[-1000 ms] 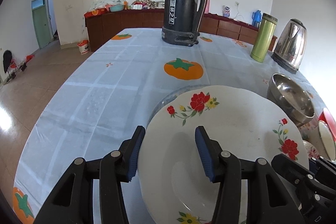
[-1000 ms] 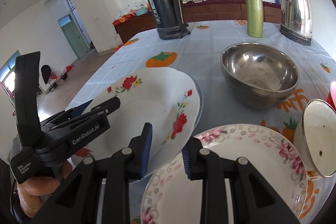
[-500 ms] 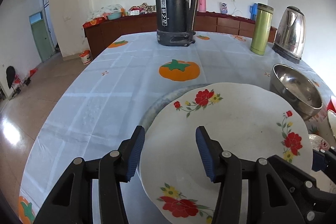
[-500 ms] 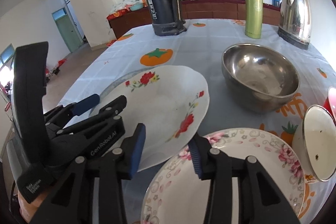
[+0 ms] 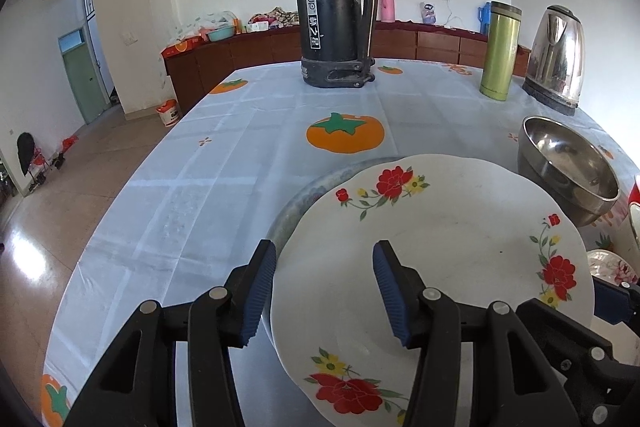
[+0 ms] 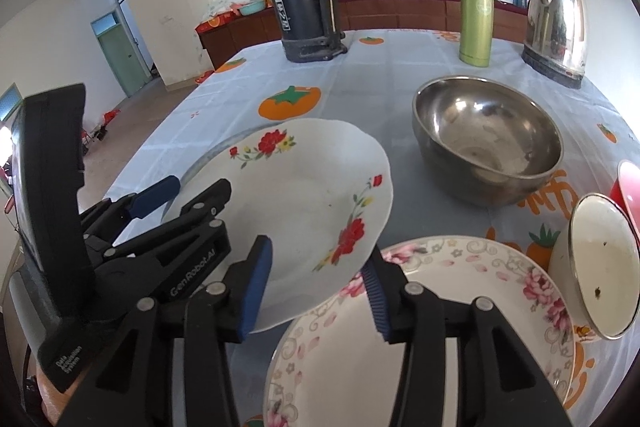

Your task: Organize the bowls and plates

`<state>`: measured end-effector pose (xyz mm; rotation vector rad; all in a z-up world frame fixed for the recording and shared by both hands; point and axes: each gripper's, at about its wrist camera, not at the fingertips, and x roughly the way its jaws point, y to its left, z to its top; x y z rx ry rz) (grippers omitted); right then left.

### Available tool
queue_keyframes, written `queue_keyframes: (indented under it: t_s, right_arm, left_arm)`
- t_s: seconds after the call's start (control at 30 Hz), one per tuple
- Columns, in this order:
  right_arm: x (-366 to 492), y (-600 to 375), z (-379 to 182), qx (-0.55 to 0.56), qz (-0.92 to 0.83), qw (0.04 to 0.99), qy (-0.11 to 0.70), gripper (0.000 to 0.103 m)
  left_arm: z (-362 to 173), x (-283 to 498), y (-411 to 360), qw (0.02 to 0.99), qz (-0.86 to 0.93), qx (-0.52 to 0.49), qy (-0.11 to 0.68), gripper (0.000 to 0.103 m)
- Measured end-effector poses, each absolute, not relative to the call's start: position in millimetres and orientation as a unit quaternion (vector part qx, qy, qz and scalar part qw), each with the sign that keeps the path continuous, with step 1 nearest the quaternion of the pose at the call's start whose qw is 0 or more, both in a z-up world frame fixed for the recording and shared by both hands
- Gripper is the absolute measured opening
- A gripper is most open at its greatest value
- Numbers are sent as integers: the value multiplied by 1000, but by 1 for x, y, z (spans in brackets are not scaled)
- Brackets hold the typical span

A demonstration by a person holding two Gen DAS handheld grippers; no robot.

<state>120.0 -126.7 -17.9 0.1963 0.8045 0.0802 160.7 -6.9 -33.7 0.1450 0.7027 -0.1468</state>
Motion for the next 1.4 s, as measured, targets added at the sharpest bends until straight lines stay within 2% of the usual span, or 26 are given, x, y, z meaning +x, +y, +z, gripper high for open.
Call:
queue_keyframes:
  t_s: [0.47, 0.6, 0.67, 0.73, 0.77, 1.07, 1.27, 1.4]
  right_arm:
    - [118, -129, -20, 85, 23, 914, 397, 48]
    - [112, -133, -15, 102, 29, 920, 378, 57]
    - [107, -135, -10, 107, 29, 927, 359, 61]
    - [102, -137, -5, 107, 23, 934, 339, 68]
    - [100, -138, -3, 106, 19, 937, 331, 70]
    - [86, -148, 6, 117, -1, 951, 285, 71]
    - [62, -155, 15, 120, -10, 965, 235, 84]
    - [51, -158, 15, 112, -17, 969, 222, 85]
  left_arm:
    - [-36, 160, -13, 932, -61, 92, 346, 54]
    - [-36, 160, -12, 932, -65, 87, 345, 55]
    - [-34, 159, -11, 934, -67, 82, 340, 62]
    - [-32, 156, -8, 939, -50, 81, 332, 76]
    - [-32, 155, -7, 940, -44, 79, 328, 78]
    - [-27, 139, 3, 950, -29, 59, 306, 78]
    - [-20, 114, 1, 959, -29, 55, 277, 78]
    - [-18, 99, -5, 962, -35, 59, 266, 78]
